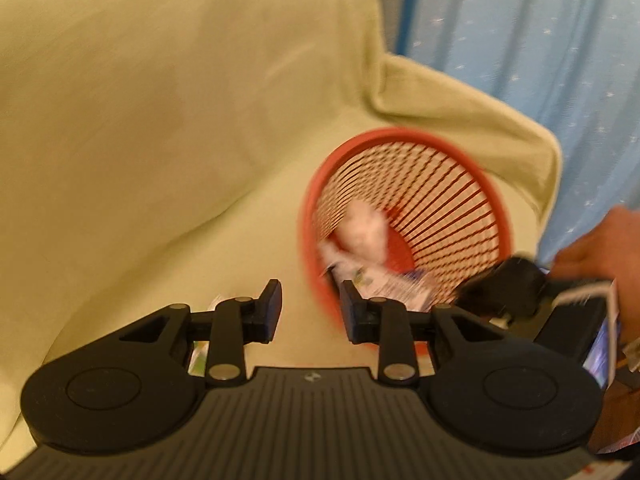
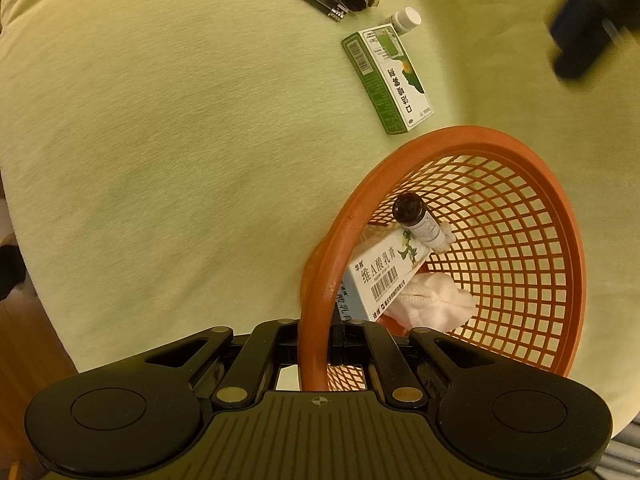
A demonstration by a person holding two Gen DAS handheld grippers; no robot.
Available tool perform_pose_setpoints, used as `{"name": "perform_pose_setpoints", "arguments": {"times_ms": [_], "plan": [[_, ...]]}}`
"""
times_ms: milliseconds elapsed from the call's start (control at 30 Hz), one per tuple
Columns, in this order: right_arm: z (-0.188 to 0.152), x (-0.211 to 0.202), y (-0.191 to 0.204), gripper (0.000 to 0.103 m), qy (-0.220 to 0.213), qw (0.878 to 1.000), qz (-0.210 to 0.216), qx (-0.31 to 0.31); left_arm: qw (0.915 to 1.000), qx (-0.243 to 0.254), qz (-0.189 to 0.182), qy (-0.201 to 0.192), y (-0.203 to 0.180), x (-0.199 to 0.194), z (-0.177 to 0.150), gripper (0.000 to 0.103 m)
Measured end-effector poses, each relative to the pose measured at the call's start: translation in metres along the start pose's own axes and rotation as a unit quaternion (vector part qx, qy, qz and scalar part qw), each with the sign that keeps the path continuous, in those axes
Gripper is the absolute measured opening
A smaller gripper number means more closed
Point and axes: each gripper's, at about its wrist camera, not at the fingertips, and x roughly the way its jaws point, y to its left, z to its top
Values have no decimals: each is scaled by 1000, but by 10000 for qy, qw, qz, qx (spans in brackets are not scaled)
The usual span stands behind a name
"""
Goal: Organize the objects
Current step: 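Return the left gripper to the black lighter and grasp it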
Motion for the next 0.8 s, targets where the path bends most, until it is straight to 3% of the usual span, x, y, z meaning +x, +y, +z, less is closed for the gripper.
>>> {"name": "perform_pose_setpoints", "arguments": {"times_ms": [267,567,800], "plan": [[0,-1,1,0,17,10000,-3,-42,9966,-397,608,391,33,-7,-50,31],[1,-1,2,0,53,10000,10,-31,9896,-852,927,701,55,-9,-99,35],[1,-1,2,0,60,10000,9,-8,9858,-931,1081,885,65,0,-126,38]]}}
